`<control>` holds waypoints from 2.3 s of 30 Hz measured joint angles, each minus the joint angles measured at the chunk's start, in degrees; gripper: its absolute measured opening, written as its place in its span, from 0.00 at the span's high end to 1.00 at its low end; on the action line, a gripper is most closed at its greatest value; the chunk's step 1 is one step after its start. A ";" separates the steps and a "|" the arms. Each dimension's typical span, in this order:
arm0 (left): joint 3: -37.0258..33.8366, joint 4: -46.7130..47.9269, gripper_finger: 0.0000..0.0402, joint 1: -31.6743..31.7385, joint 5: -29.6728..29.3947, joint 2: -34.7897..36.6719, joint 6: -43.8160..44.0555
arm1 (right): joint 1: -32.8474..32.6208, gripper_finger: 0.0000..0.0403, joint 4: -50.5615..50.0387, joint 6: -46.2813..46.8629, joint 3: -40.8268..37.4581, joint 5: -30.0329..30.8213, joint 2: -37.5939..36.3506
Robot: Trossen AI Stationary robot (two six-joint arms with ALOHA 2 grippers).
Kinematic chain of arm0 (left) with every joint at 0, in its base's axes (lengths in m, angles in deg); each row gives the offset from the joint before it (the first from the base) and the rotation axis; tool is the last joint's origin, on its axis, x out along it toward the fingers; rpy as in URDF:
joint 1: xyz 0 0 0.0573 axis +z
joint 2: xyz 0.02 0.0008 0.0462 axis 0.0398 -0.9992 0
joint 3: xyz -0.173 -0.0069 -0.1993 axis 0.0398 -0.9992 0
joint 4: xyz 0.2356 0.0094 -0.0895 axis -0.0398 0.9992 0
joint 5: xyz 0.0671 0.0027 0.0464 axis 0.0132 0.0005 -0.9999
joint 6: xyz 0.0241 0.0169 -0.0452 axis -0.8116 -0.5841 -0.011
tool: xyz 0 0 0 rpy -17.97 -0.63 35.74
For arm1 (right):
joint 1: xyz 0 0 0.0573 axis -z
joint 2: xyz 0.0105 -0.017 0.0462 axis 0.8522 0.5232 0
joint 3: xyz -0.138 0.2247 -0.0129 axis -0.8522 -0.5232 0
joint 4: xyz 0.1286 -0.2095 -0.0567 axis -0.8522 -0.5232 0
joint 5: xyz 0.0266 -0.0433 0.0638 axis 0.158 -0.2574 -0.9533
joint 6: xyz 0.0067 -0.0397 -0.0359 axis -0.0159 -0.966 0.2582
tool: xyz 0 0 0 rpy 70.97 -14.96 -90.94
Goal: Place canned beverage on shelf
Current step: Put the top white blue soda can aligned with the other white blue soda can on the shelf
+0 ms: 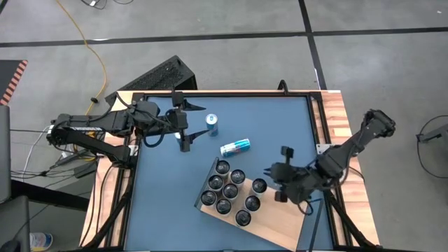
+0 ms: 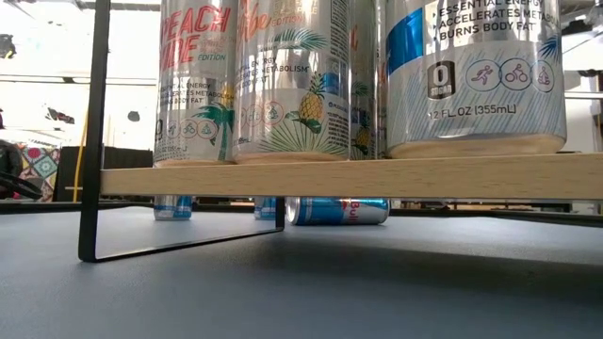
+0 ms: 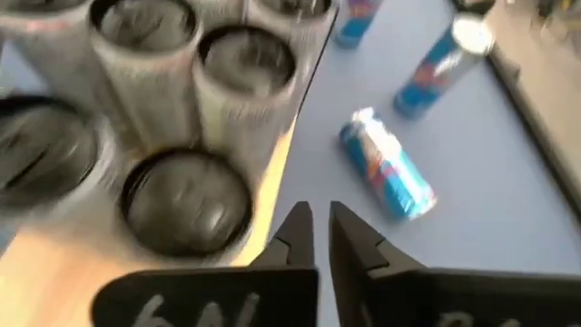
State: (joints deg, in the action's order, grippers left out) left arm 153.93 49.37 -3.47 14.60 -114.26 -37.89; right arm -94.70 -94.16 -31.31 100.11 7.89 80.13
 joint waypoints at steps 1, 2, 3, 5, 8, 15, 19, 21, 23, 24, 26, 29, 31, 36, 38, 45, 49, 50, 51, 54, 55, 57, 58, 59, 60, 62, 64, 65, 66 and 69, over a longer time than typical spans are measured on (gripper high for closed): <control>0.00 0.02 0.18 0.00 -0.02 0.00 0.00 | -0.89 0.95 -1.80 2.91 0.00 -0.03 -0.01; 0.00 0.02 0.18 0.00 -0.04 0.00 -0.02 | -1.97 0.97 -4.44 6.25 0.00 -0.03 0.00; 0.00 0.00 0.18 0.00 -0.09 0.00 -0.02 | -3.10 0.99 -7.51 9.90 0.00 -0.12 0.01; -0.01 0.02 0.18 -0.02 -0.10 0.00 -0.02 | -5.41 0.99 -14.27 19.26 0.00 -0.23 0.02; -0.01 -0.01 0.18 -0.01 -0.14 0.00 -0.02 | -8.27 0.99 -19.66 30.01 -0.02 -0.19 0.70; -0.02 -0.84 0.18 -0.01 -0.27 0.00 -0.02 | -10.07 1.00 -12.62 28.20 -0.02 -0.01 0.74; -0.01 -0.98 0.18 -0.01 -0.26 0.00 0.01 | -8.49 1.00 -10.60 24.88 -0.02 1.52 0.76; -0.02 -0.98 0.18 0.00 -0.26 0.00 0.04 | -7.47 1.00 -8.76 22.34 -0.02 1.50 0.76; -0.02 -0.94 0.18 0.00 -0.26 0.00 0.04 | -6.73 1.00 -6.64 19.59 -0.02 1.47 0.76; -0.02 -0.92 0.18 -0.02 -0.26 0.00 0.06 | -6.43 1.00 -5.61 18.57 -0.02 1.35 0.76; -0.02 -0.60 0.18 -0.02 -0.26 0.00 0.07 | -5.89 1.00 -4.38 17.36 -0.02 0.53 0.76; -0.02 -0.23 0.18 -0.02 -0.24 0.00 0.09 | -5.64 1.00 -4.31 18.02 -0.02 -0.51 0.76; -0.02 0.08 0.18 0.00 -0.24 0.00 0.09 | -6.07 1.00 -4.29 18.99 -0.02 -0.65 0.76; -0.02 0.41 0.18 -0.01 -0.22 0.00 0.11 | -7.33 1.00 -4.28 21.94 -0.02 -1.05 0.76; -0.02 0.39 0.18 -0.02 -0.22 0.00 0.14 | -7.89 1.00 -3.96 22.87 -0.02 -1.82 0.76; -0.02 0.40 0.18 -0.01 -0.19 0.00 0.54 | -9.57 1.00 0.79 23.26 -0.39 -2.93 0.83; -0.02 0.38 0.18 -0.02 -0.15 0.00 0.66 | -9.64 1.00 2.07 23.68 -1.64 -3.88 3.20; -0.02 0.34 0.18 0.00 -0.15 0.00 0.66 | -9.64 1.00 2.34 23.68 -1.68 -4.31 4.01; -0.02 0.33 0.18 -0.02 -0.15 0.00 0.66 | -9.58 1.00 2.99 23.70 -1.62 -4.62 4.54; -0.02 0.24 0.18 -0.01 -0.14 0.00 0.66 | -9.38 1.00 3.52 23.65 -1.57 -4.89 5.54; -0.02 0.17 0.18 0.00 -0.15 0.00 0.66 | -9.38 1.00 3.90 23.61 -1.57 -4.89 5.79; -0.02 0.09 0.18 -0.01 -0.14 0.00 0.66 | -9.33 1.00 3.82 23.36 -1.57 -4.95 6.04; -0.02 0.01 0.18 0.00 -0.15 0.00 0.66 | -9.31 1.00 3.69 23.36 -1.57 -4.91 6.04; -0.02 0.04 0.18 -0.01 -0.14 0.00 0.66 | -9.14 1.00 3.73 23.37 -1.53 -4.90 5.98; -0.02 0.05 0.18 0.00 -0.14 0.00 0.66 | -8.91 1.00 3.73 23.30 -1.53 -4.91 5.98; -0.02 0.04 0.18 -0.01 -0.14 0.00 0.69 | -8.47 1.00 3.56 22.81 -1.53 -4.76 5.98; -0.02 0.03 0.18 0.00 -0.03 0.00 0.90 | -8.00 1.00 3.59 22.11 -1.53 -4.68 5.98; -0.02 0.04 0.18 0.00 0.00 0.00 0.90 | -7.73 1.00 3.57 21.87 -1.53 -4.70 5.98; -0.02 0.04 0.18 0.00 0.00 0.00 0.90 | -7.43 1.00 3.58 21.75 -1.53 -4.69 5.98; -0.02 0.12 0.18 0.00 0.02 0.00 0.90 | -6.72 1.00 3.50 21.10 -1.53 -4.70 5.98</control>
State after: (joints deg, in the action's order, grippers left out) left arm 153.91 49.49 -3.47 14.62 -114.26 -36.99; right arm -101.42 -90.66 -10.21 98.58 3.19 86.11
